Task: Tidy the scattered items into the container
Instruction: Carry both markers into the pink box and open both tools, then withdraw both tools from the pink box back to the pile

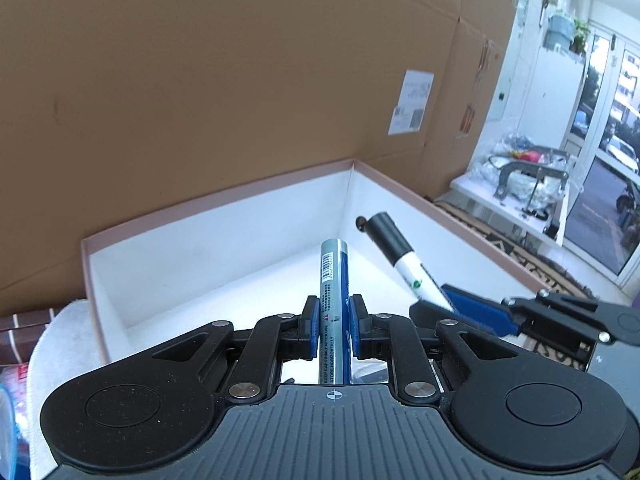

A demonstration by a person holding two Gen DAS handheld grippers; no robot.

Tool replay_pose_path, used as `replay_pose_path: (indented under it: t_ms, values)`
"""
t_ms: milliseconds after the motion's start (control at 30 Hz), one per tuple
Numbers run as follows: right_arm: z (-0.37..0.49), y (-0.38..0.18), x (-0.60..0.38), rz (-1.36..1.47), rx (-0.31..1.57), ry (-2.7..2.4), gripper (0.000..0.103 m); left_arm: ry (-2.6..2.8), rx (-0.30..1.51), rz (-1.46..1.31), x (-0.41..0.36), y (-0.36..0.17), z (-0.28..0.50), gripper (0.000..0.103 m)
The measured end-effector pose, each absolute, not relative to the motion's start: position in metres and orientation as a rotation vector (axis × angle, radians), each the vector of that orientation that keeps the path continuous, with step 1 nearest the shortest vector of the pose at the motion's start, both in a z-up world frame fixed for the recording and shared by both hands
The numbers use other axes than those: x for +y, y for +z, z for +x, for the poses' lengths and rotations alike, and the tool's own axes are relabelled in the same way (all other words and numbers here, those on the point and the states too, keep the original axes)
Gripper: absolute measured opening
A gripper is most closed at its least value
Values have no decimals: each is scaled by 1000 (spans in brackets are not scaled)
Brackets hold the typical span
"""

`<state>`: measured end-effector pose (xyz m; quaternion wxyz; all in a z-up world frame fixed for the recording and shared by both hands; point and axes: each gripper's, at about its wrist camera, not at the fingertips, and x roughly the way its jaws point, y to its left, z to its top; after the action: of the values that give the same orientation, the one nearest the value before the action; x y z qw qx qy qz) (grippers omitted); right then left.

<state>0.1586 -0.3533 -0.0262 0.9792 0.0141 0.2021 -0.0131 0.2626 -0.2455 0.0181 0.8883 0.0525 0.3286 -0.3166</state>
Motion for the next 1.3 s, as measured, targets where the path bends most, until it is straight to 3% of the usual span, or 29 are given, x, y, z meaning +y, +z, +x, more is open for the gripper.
replay_pose_path:
  t_ms: [100,133,167,200,233,267,400,467,533,733,933,1300]
  values:
    - [168,-31,-357,27,424,-32,18,-654,692,110,-249,14,270,13]
    - [171,-32,-358,26,428,-32,18,-654,692,110,-250,13,272,35]
    - [174,-33,-358,25,430,-31,18,-649,686,109,-251,13,274,43]
    - [175,-35,-357,22,428,-29,20,-640,673,106,-250,14,274,73]
    - [175,-35,-357,15,420,-29,33,-626,648,99,-248,15,272,96]
    - [173,-36,-356,5,411,-33,40,-609,613,90,-245,16,269,102]
    - [167,-35,-353,-33,390,-62,45,-597,535,145,-241,24,256,102]
    - [161,-32,-351,-33,375,-73,54,-597,524,154,-238,27,251,102]
    - [154,-30,-349,-32,355,-81,75,-593,519,159,-234,29,246,103]
    - [130,-22,-329,-111,315,-79,96,-577,521,159,-217,34,231,103]
    - [98,-10,-304,-205,276,-68,102,-537,511,180,-172,50,198,103]
    - [31,12,-257,-219,180,-14,102,-323,412,138,-41,61,95,103]
